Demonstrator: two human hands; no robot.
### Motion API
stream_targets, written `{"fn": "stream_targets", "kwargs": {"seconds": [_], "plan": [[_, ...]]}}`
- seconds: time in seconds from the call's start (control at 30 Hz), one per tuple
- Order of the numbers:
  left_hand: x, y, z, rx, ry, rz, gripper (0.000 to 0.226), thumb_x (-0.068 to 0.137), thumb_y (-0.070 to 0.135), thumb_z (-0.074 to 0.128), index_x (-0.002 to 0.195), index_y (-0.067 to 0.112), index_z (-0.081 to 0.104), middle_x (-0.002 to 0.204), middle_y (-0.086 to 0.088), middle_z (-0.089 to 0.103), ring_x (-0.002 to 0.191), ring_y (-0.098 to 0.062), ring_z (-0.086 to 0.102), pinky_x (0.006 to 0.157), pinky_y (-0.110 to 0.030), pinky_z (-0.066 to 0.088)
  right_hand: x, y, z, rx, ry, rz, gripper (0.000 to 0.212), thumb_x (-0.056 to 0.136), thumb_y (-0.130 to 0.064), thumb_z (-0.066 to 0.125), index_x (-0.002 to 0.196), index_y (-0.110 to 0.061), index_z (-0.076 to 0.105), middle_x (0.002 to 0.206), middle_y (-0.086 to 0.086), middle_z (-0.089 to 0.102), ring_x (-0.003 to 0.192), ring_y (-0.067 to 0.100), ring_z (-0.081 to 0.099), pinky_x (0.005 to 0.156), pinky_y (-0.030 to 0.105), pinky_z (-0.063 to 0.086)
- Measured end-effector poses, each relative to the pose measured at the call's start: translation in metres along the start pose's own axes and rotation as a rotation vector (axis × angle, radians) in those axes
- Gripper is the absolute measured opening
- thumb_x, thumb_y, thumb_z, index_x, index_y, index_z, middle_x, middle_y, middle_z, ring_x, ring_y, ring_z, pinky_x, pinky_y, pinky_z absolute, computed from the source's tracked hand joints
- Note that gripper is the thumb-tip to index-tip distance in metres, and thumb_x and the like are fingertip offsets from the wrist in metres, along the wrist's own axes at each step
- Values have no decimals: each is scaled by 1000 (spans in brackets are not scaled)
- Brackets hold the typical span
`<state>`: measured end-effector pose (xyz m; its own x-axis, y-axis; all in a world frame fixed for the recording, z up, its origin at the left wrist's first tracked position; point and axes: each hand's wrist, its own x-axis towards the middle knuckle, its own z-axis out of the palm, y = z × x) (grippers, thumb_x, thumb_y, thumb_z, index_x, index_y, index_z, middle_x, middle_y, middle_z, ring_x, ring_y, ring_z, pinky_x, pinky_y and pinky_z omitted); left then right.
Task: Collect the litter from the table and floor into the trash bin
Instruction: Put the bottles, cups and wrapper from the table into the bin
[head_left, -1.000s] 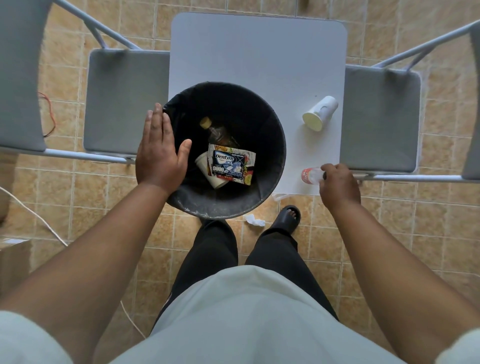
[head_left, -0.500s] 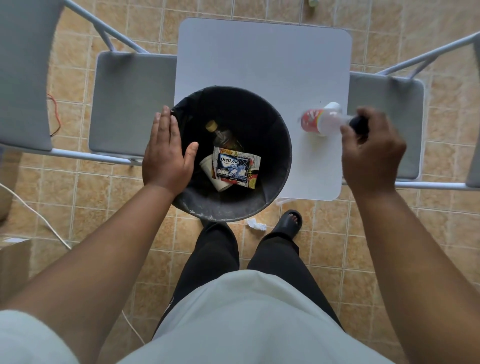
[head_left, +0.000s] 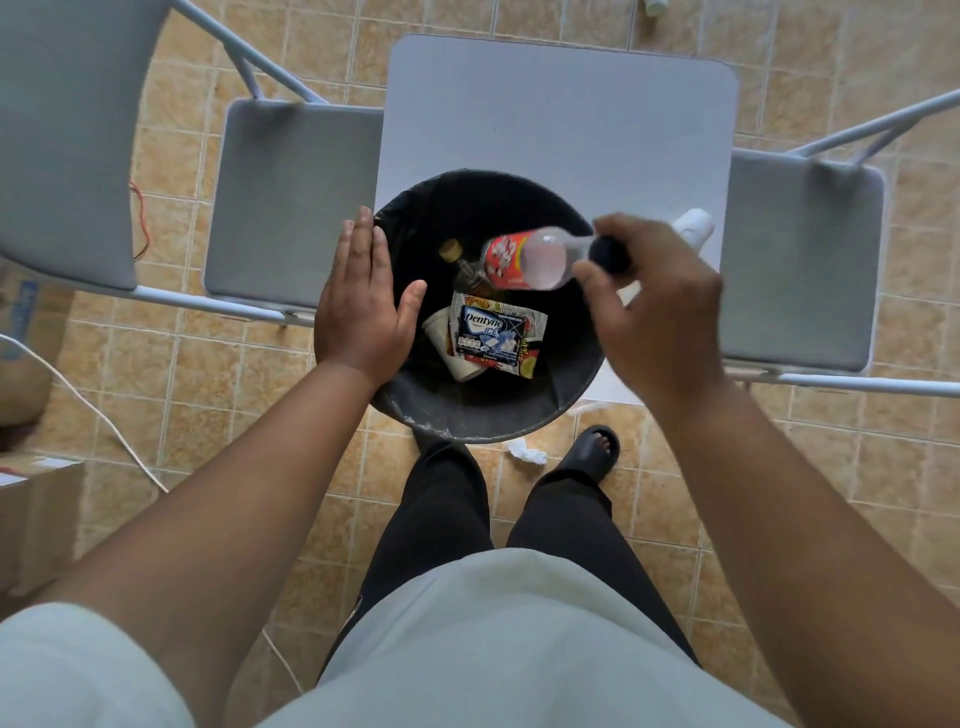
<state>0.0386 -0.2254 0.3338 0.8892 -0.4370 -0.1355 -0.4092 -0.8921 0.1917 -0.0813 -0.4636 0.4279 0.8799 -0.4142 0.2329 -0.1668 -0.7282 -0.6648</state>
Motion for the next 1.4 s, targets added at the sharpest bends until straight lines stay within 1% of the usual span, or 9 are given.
{"fn": "stream_targets", "kwargs": {"seconds": [0.23,0.5,0.63,0.73,0.87,1.07,1.17,1.27,1.4], "plan": [[0,0,1,4,3,-6,72,99,52,27,154,5,19,164,-6,9,150,-23,6,118,-34,13,-12,7,42,-92,-292,92,36,89,-15,69,124,-10,66,110,12,66,92,26,64,81,30,55],[-1,-1,1,9,1,-7,71,99,51,29,154,5,18,164,-6,8,150,-22,6,118,-35,15,-7,24,77,-141,-504,283,55,96,-20,61,148,-16,44,127,9,52,115,26,53,93,29,43],[-1,-1,2,9,8,-4,71,99,51,29,153,6,19,164,-6,8,150,-22,6,118,-34,14,-3,23,84,-91,-443,288,63,95,-16,62,152,-14,35,138,11,48,120,24,51,94,24,39],[-1,-1,3,8,10,-2,71,99,52,29,153,6,20,164,-5,9,150,-22,7,117,-34,15,-4,24,83,-61,-416,264,58,94,-14,62,148,-11,42,137,11,51,117,24,56,100,31,48],[-1,-2,3,11,11,-5,72,99,53,28,153,7,20,164,-5,8,150,-22,6,117,-35,16,-11,27,76,-31,-396,223,49,94,-15,63,141,-8,51,132,9,57,112,22,60,98,36,52],[0,-1,3,9,7,0,72,99,52,29,153,5,20,164,-6,10,150,-23,8,117,-35,17,-11,32,56,15,-227,117,34,91,-9,65,124,-4,65,112,12,67,94,22,66,85,36,57],[0,0,2,4,12,3,71,99,51,31,153,4,21,164,-7,10,150,-24,8,117,-37,19,-4,37,46,10,-71,77,24,90,-9,65,113,-4,70,101,12,71,87,21,67,83,19,52],[0,0,2,0,22,5,71,99,50,32,153,4,21,164,-7,10,150,-24,8,118,-37,18,10,53,37,-42,95,104,17,89,-11,64,101,-4,74,90,10,73,76,16,64,77,-1,35],[0,2,3,7,25,-3,72,99,51,31,153,4,20,164,-7,10,150,-24,7,118,-36,16,36,96,36,-158,90,245,22,90,-17,59,104,-7,73,96,9,74,86,21,66,80,16,42]]}}
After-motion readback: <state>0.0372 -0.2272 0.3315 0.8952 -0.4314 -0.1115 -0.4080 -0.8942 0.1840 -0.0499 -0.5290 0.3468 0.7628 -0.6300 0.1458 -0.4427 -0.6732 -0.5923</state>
